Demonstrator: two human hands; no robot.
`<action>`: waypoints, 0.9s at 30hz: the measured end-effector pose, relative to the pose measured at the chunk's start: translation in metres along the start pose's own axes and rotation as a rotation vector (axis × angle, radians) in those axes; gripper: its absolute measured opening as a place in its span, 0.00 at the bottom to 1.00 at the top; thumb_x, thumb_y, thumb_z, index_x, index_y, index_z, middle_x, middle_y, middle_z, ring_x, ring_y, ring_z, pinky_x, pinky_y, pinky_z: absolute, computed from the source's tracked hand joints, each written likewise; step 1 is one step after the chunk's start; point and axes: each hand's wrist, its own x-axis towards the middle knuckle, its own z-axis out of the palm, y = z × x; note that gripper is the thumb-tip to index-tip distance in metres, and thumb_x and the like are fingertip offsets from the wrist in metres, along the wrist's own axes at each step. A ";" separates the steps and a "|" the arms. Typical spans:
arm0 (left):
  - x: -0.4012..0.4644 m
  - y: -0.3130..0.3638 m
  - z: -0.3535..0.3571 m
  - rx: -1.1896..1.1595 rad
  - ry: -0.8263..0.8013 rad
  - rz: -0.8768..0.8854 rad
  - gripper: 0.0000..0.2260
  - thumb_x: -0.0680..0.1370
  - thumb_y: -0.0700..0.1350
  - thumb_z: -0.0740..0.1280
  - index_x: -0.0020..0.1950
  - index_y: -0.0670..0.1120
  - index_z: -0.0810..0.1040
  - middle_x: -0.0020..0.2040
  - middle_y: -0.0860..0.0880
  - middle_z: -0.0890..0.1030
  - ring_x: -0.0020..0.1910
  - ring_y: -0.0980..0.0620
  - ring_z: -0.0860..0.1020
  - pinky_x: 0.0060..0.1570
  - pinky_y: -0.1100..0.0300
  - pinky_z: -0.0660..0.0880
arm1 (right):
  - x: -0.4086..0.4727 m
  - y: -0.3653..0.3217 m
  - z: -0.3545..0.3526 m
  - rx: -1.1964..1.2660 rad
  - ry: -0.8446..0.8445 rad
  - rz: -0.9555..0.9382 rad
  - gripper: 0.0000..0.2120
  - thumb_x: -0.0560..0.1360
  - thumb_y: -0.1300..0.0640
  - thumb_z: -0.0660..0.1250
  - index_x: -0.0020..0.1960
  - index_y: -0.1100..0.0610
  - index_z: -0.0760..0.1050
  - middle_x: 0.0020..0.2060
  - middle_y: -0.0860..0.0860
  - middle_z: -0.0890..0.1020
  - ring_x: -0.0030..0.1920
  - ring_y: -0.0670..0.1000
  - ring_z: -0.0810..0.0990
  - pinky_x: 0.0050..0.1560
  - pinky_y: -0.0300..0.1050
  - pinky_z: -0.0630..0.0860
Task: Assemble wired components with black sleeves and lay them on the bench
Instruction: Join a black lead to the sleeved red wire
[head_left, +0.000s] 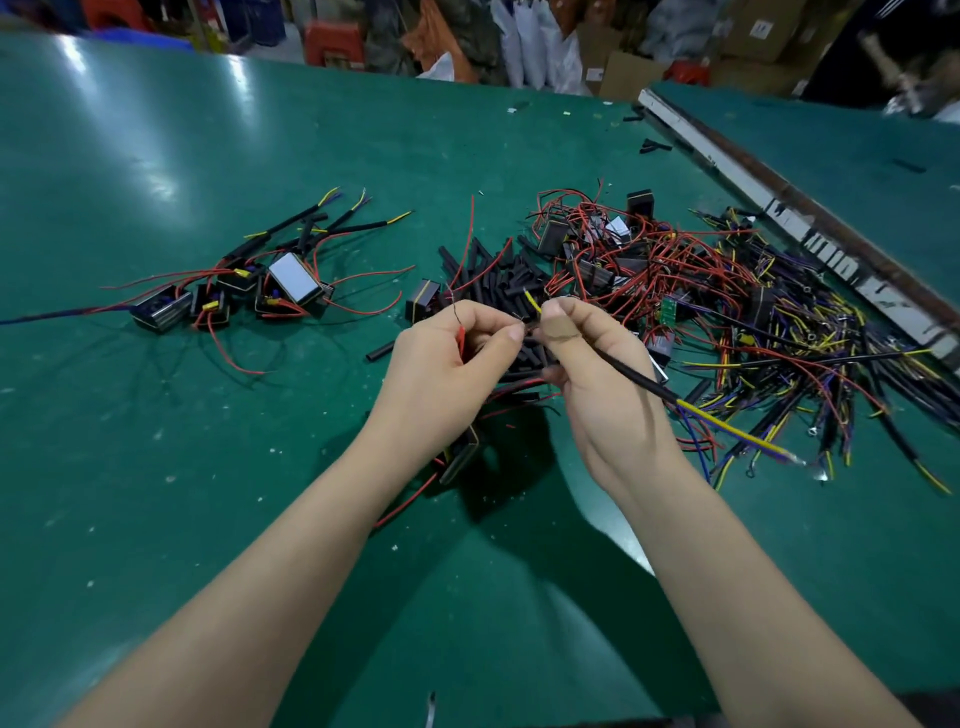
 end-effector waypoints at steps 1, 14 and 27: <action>0.000 0.001 0.000 -0.013 -0.007 -0.010 0.06 0.77 0.41 0.68 0.41 0.50 0.79 0.36 0.44 0.78 0.36 0.54 0.71 0.39 0.59 0.70 | 0.001 0.000 0.001 0.059 0.008 -0.029 0.05 0.79 0.61 0.62 0.46 0.54 0.75 0.35 0.42 0.78 0.37 0.39 0.74 0.39 0.31 0.70; 0.001 0.008 -0.001 -0.212 -0.085 -0.100 0.08 0.78 0.35 0.65 0.41 0.44 0.78 0.19 0.58 0.70 0.20 0.63 0.66 0.24 0.74 0.61 | -0.001 -0.002 -0.002 -0.273 -0.019 -0.589 0.09 0.76 0.64 0.65 0.48 0.50 0.74 0.47 0.59 0.82 0.55 0.62 0.78 0.58 0.56 0.73; 0.007 -0.003 -0.007 -0.029 -0.020 -0.004 0.06 0.78 0.45 0.66 0.48 0.46 0.82 0.22 0.60 0.69 0.24 0.63 0.66 0.28 0.72 0.61 | 0.012 -0.010 -0.020 -0.149 -0.022 -0.280 0.13 0.79 0.68 0.60 0.47 0.53 0.59 0.28 0.49 0.80 0.34 0.44 0.80 0.44 0.35 0.74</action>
